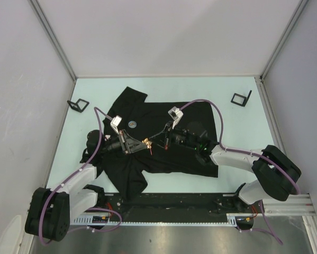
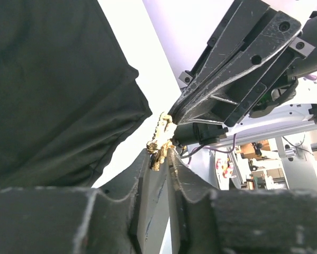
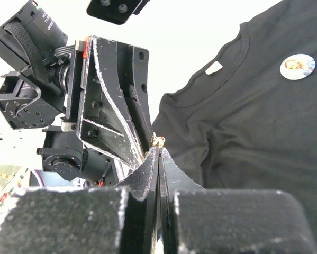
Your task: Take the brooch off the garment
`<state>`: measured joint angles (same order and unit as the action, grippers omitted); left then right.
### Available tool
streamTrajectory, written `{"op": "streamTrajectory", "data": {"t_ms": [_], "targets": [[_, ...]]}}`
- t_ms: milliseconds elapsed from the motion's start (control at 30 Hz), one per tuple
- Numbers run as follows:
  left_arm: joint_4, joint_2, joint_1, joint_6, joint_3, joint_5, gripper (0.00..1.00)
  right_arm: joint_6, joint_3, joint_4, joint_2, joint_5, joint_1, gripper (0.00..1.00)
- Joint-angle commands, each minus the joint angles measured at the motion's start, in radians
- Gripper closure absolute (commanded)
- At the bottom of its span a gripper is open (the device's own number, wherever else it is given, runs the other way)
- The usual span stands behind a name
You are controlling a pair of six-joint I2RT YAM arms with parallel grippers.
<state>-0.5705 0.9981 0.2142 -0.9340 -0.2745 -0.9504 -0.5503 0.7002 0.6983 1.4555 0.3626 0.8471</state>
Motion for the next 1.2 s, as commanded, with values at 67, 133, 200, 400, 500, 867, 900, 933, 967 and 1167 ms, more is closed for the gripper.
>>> {"op": "streamTrajectory", "data": {"t_ms": [67, 133, 200, 400, 500, 867, 900, 933, 967, 1167], "targets": [[-0.1, -0.003, 0.005, -0.015, 0.004, -0.036, 0.81, -0.011, -0.013, 0.073, -0.009, -0.025, 0.001, 1.0], [-0.095, -0.006, 0.005, -0.016, 0.003, -0.034, 0.79, -0.014, -0.019, 0.076, -0.01, -0.025, -0.002, 1.0], [-0.091, -0.006, 0.005, -0.014, 0.003, -0.034, 0.76, -0.017, -0.021, 0.079, -0.012, -0.022, -0.002, 1.0], [-0.089, -0.007, 0.005, -0.014, 0.006, -0.03, 0.76, -0.022, -0.027, 0.089, -0.01, -0.022, -0.002, 1.0], [-0.088, -0.01, 0.005, -0.009, 0.006, -0.028, 0.81, -0.022, -0.033, 0.093, -0.014, -0.022, -0.005, 1.0], [0.103, -0.093, 0.005, 0.109, -0.037, 0.052, 1.0, -0.068, -0.074, 0.023, -0.066, -0.054, 0.03, 0.31], [0.109, -0.093, 0.005, 0.113, -0.038, 0.058, 1.0, -0.086, -0.08, 0.027, -0.066, -0.056, 0.047, 0.29], [0.11, -0.095, 0.005, 0.115, -0.038, 0.058, 1.0, -0.097, -0.085, 0.046, -0.064, -0.054, 0.056, 0.26], [0.109, -0.092, 0.005, 0.115, -0.037, 0.059, 1.0, -0.108, -0.088, 0.056, -0.054, -0.051, 0.063, 0.26], [0.08, -0.076, 0.005, 0.1, -0.031, 0.056, 1.0, -0.175, -0.088, 0.139, 0.005, -0.028, 0.122, 0.26]]}}
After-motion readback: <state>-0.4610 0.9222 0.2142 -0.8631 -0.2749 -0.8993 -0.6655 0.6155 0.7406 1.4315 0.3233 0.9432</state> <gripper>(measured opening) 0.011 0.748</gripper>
